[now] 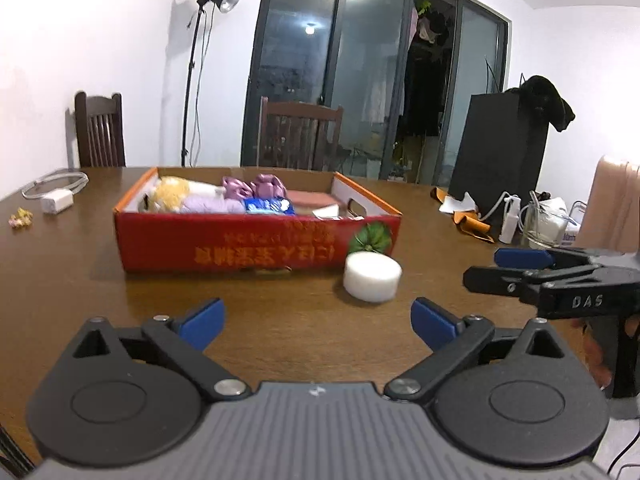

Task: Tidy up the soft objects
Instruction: 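Move the right gripper to the white round sponge and close on it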

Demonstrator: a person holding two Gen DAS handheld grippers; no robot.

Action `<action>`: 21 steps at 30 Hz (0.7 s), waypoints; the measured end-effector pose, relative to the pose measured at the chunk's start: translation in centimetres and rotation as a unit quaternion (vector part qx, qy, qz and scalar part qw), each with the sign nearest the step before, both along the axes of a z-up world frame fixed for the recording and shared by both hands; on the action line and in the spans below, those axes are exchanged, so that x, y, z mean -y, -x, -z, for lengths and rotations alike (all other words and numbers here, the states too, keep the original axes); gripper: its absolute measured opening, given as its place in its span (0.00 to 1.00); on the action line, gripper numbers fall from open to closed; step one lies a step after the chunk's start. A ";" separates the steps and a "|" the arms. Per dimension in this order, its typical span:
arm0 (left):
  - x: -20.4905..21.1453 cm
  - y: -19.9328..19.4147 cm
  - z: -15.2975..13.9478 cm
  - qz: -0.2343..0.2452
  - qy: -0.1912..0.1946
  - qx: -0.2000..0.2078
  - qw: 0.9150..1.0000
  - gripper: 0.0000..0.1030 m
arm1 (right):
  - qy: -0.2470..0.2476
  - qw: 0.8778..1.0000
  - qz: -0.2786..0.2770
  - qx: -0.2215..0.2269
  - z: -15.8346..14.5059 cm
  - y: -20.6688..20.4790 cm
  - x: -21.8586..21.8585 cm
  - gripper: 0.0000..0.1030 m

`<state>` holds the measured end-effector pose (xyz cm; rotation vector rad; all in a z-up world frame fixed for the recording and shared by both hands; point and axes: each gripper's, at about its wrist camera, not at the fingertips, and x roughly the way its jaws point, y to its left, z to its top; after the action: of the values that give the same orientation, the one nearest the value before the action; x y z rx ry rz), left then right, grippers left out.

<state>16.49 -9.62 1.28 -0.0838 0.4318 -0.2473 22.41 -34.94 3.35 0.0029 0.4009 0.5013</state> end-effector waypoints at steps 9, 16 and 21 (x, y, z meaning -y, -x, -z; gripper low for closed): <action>2.5 -4.5 1.1 -0.007 -0.006 -0.021 1.000 0.98 | -0.019 0.999 0.005 -0.039 1.3 -3.5 0.9 0.80; 3.8 -11.6 2.4 -0.024 0.033 -0.092 0.995 0.58 | -0.067 0.993 0.013 -0.101 2.9 -10.3 0.6 0.54; 4.3 -14.3 2.9 -0.011 0.070 -0.112 0.991 0.33 | -0.081 0.988 -0.010 -0.129 4.0 -13.5 -0.4 0.34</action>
<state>30.78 -13.93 -1.60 -0.2545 0.6366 -0.2481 35.95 -34.49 -0.68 0.2234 0.6118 0.5537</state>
